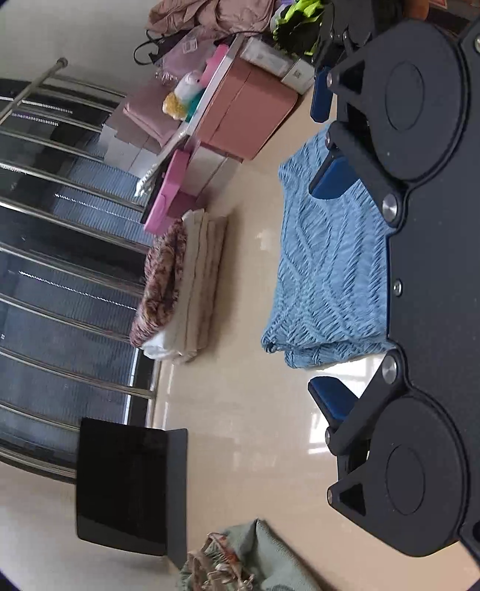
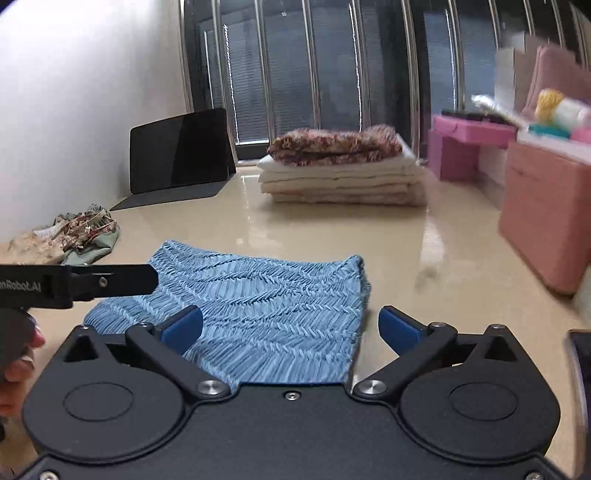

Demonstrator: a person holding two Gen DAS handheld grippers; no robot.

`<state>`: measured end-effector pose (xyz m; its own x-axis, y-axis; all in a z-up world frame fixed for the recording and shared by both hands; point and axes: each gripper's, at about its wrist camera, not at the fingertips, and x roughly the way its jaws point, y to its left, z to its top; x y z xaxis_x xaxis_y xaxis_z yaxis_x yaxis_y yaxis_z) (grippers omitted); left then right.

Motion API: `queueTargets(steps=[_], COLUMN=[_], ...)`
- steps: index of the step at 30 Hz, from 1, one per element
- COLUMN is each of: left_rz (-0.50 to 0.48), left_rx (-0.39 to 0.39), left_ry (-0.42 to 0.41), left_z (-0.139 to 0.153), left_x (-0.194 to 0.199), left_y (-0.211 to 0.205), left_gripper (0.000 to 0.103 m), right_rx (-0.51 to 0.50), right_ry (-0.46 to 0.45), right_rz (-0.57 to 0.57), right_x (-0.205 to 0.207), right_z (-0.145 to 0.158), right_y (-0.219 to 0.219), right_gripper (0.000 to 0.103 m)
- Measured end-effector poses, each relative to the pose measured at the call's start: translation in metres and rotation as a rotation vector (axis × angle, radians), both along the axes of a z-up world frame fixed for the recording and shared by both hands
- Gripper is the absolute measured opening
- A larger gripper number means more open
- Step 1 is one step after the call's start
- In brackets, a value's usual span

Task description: Fold clothes

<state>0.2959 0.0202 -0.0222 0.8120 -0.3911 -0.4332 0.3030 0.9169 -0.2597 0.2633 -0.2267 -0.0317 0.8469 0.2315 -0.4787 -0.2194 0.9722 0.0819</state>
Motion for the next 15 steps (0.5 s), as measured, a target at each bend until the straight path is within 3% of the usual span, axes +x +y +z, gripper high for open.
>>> queueTargets(steps=[7,15], left_rz=[0.042,0.058], left_rx=[0.095,0.136], left_ry=[-0.003,0.022], left_z=[0.003,0.002], left_x=[-0.028,-0.058], left_y=[-0.006,-0.011], left_gripper=[0.103,0.103], right_rx=[-0.034,-0.006], right_ry=[0.035,0.080], right_rz=[-0.045,-0.074], right_x=[-0.022,-0.050], right_z=[0.002,-0.002], right_y=[-0.003,-0.005], right_gripper=[0.103,0.103])
